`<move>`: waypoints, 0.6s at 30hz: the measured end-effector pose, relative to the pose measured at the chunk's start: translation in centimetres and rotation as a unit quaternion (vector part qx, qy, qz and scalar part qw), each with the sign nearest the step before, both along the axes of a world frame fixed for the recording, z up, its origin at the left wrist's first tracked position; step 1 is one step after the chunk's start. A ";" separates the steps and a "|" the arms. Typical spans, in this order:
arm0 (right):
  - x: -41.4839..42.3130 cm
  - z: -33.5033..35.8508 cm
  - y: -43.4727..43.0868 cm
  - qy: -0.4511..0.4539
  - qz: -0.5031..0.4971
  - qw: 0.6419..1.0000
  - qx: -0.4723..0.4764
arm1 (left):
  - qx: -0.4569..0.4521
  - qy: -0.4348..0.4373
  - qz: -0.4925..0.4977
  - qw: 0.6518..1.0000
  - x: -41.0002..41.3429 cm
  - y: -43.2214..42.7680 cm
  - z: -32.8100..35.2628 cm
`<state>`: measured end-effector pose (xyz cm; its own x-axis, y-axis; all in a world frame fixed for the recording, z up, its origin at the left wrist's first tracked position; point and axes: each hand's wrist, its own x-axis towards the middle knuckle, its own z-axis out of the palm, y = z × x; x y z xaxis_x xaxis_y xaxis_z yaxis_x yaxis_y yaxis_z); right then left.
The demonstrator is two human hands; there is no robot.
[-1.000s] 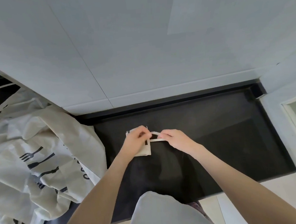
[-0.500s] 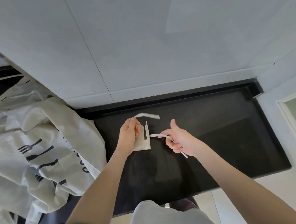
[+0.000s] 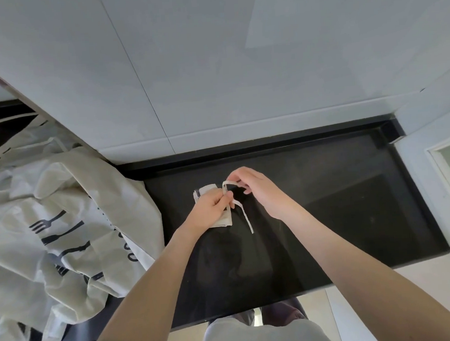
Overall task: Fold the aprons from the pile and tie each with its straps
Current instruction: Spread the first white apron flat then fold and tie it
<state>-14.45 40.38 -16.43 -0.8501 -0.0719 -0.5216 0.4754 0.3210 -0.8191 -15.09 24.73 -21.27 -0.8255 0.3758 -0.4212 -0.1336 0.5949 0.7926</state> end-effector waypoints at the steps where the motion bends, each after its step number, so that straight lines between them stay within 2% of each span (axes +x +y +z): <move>1: 0.0 -0.3 -0.1 -0.003 -0.004 1.000 -0.001 | 0.006 -0.025 0.027 0.999 0.0 0.0 0.1; 5: 1.2 -1.6 -0.3 -0.007 0.069 0.995 0.077 | 0.036 -0.080 0.111 0.990 -0.1 0.0 -0.1; 11: 2.4 -2.7 -1.1 -0.044 -0.061 0.992 -0.101 | 0.077 -0.067 0.090 0.991 -0.1 -0.3 -0.1; 13: 2.4 -2.9 -1.1 -0.063 -0.059 0.988 -0.130 | 0.085 -0.055 0.088 0.991 -0.1 -0.4 -0.2; 15: 2.3 -3.2 -1.5 -0.068 -0.025 0.992 -0.100 | 0.089 -0.028 0.097 0.991 -0.2 -0.4 -0.4; 18: 2.0 -3.4 -2.2 -0.036 -0.003 0.999 0.018 | 0.064 0.005 0.136 0.989 0.1 0.0 -0.7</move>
<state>-12.45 38.18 -19.79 -0.8105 -0.0468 -0.5839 0.5349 0.3472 -0.7703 -14.99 24.72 -22.02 -0.9070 0.1884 -0.3767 -0.2677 0.4328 0.8608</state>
